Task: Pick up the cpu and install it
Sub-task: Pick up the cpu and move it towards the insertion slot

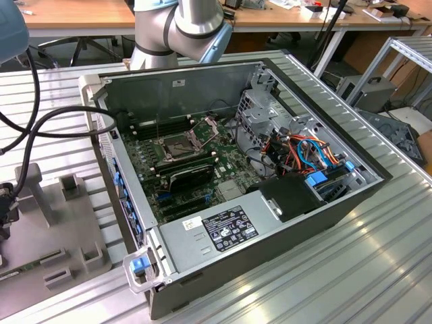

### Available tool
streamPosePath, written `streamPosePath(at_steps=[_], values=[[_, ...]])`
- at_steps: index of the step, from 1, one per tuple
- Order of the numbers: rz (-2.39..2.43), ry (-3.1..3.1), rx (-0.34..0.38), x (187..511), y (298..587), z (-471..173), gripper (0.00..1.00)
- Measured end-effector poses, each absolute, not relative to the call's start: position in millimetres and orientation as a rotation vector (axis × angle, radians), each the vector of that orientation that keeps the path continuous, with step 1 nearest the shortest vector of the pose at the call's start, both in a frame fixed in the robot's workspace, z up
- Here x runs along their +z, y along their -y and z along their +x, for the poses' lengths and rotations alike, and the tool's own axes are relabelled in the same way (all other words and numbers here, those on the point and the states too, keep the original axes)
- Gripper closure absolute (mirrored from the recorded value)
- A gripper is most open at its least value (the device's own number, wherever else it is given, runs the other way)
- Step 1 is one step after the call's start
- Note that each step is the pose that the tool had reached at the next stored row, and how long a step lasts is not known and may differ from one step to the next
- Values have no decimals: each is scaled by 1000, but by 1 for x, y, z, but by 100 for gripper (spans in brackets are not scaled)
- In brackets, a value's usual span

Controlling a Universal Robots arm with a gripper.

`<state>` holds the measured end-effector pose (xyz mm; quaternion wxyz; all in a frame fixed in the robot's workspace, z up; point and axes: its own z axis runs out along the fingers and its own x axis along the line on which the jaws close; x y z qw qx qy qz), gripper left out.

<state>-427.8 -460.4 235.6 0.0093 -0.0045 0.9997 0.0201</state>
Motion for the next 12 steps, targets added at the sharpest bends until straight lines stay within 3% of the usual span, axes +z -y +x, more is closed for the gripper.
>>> streamPosePath(at_steps=[12], values=[[-14,-3122,63,232,460,-428,34]])
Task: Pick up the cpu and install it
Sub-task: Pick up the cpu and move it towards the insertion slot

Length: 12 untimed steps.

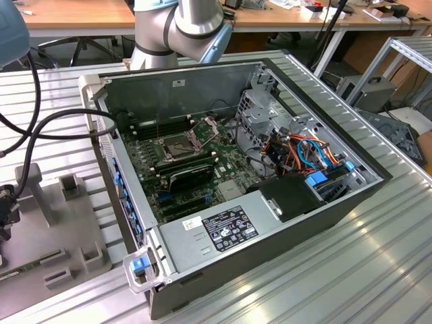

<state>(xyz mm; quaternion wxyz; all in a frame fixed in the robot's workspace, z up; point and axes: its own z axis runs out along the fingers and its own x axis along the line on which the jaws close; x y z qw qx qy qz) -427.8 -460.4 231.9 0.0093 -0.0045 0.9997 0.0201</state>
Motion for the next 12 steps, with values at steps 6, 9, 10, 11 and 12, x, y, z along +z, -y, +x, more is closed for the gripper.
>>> streamPosePath(at_steps=[6,9,10,11,12], values=[[-14,-3122,63,222,460,-428,34],[-14,-3122,63,221,460,-428,34],[-14,-3122,63,221,460,-428,34],[-14,-3122,63,220,460,-428,34],[-14,-3122,63,220,460,-428,34]])
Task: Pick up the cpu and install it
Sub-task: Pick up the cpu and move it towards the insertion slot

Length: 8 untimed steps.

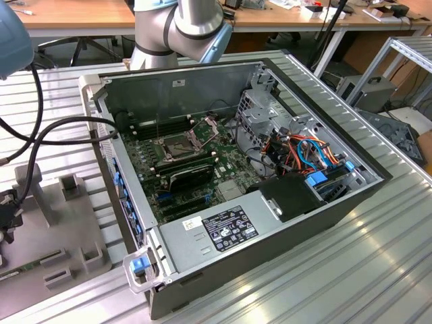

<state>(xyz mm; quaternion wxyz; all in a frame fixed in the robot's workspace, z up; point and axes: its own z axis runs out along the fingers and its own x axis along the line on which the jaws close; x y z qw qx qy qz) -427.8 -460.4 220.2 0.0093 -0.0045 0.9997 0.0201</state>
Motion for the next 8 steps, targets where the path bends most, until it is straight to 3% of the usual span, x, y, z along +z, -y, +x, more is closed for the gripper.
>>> streamPosePath(at_steps=[8], values=[[-14,-3122,63,218,460,-428,34]])
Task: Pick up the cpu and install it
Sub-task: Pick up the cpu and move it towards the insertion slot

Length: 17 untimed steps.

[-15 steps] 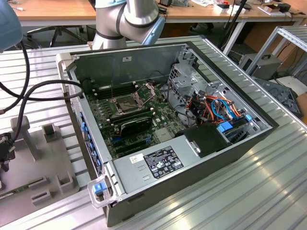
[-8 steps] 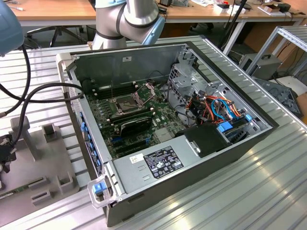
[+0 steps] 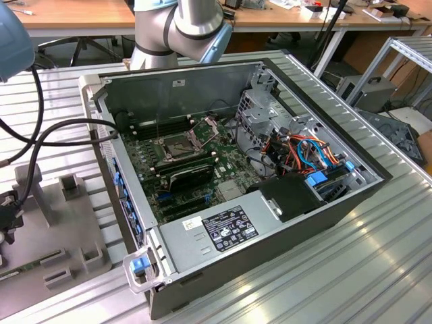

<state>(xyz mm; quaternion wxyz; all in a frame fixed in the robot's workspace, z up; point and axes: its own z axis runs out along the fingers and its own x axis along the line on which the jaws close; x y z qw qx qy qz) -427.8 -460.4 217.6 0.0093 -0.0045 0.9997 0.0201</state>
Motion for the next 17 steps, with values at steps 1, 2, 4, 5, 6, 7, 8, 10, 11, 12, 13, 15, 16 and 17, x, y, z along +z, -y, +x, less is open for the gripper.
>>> streamPosePath(at_steps=[1,2,4,5,6,7,8,10,11,12,13,15,16,17], values=[[-14,-3122,63,217,460,-428,34],[-14,-3122,63,217,460,-428,34],[-14,-3122,63,216,460,-428,34],[-14,-3122,63,216,460,-428,34],[-14,-3122,63,216,460,-428,34],[-14,-3122,63,215,460,-428,34],[-14,-3122,63,215,460,-428,34],[-14,-3122,63,214,460,-428,34],[-14,-3122,63,214,460,-428,34],[-14,-3122,63,214,460,-428,34],[-14,-3122,63,213,460,-428,34],[-14,-3122,63,213,460,-428,34],[-14,-3122,63,212,460,-428,34],[-14,-3122,63,212,460,-428,34]])
